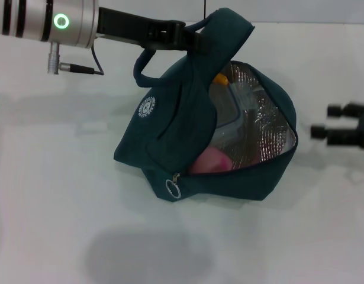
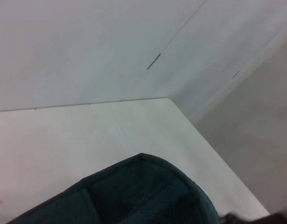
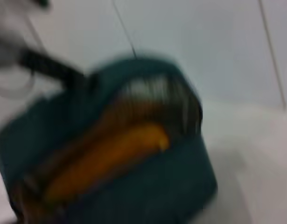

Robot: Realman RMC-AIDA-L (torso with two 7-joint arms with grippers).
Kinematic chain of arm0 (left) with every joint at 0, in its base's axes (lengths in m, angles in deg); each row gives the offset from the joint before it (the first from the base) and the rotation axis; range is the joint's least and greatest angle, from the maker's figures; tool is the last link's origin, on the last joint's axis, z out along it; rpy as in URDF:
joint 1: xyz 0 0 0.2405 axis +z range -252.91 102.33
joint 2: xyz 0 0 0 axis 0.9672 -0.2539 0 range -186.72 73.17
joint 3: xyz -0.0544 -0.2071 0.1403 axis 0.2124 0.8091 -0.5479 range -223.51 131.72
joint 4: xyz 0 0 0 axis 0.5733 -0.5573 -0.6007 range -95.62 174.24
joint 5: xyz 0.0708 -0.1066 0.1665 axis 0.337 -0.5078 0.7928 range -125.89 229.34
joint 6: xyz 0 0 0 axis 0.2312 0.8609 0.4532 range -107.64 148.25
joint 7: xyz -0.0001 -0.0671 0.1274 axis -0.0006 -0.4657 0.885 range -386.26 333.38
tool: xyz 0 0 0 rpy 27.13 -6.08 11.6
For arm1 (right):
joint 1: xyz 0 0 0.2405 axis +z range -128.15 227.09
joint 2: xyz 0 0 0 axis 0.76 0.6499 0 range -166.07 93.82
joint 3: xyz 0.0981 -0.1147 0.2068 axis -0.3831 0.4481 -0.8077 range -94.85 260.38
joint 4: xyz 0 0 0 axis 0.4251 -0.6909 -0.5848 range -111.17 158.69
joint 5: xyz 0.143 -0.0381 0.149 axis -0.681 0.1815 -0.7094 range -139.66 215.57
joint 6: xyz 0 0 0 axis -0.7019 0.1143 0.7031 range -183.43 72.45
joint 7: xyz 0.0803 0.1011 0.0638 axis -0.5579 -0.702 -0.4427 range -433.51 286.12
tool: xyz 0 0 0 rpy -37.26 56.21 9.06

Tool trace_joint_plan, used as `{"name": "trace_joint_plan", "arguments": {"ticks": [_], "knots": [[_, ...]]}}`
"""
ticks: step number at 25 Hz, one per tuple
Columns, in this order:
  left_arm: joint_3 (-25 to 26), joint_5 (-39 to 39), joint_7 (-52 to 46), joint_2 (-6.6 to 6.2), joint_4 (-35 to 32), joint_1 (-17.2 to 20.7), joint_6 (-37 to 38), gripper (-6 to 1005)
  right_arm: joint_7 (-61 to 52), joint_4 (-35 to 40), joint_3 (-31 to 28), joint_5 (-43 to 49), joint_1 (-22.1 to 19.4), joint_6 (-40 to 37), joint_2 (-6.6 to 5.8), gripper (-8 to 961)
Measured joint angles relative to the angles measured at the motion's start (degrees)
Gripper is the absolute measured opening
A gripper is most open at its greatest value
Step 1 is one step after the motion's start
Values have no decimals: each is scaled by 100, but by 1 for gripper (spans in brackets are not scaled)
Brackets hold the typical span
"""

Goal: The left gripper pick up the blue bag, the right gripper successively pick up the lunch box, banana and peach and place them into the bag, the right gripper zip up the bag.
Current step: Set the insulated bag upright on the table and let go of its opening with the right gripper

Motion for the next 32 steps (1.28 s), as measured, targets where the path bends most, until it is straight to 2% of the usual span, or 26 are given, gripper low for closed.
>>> {"name": "trace_joint_plan", "arguments": {"ticks": [5,12,15,17,20,22,23,24,26,28,32], "knots": [[-23,1,13,8,1,-12,-5,48,74,-563,207,817,459,748,275,874],[-27,4,17,25,29,-7,1,48,181,-1619,1049,175,1319,2590,313,873],[-26,6,17,29,52,42,23,48,279,-1564,1041,-437,1276,3295,321,872],[-26,7,17,24,53,121,43,48,712,-1381,1024,-1320,1038,3614,321,871],[-24,7,17,-6,54,219,53,48,1860,-1002,1034,-3058,504,3393,323,870],[-22,5,18,-11,53,255,104,48,2717,-794,1055,-4318,113,2794,320,870],[-16,1,15,-12,56,302,233,48,3201,-660,1064,-5129,-147,2015,301,869],[-16,1,15,-12,56,302,233,48,3201,-660,1064,-5129,-147,2015,301,869],[7,-32,-13,-6,65,368,385,48,3370,-451,1069,-5607,-327,1268,270,869],[20,-97,-47,3,71,410,510,48,3311,-234,1105,-5596,-405,1022,260,868],[27,-148,-18,17,137,434,579,48,2931,82,1339,-5106,-410,1313,242,868]]}}
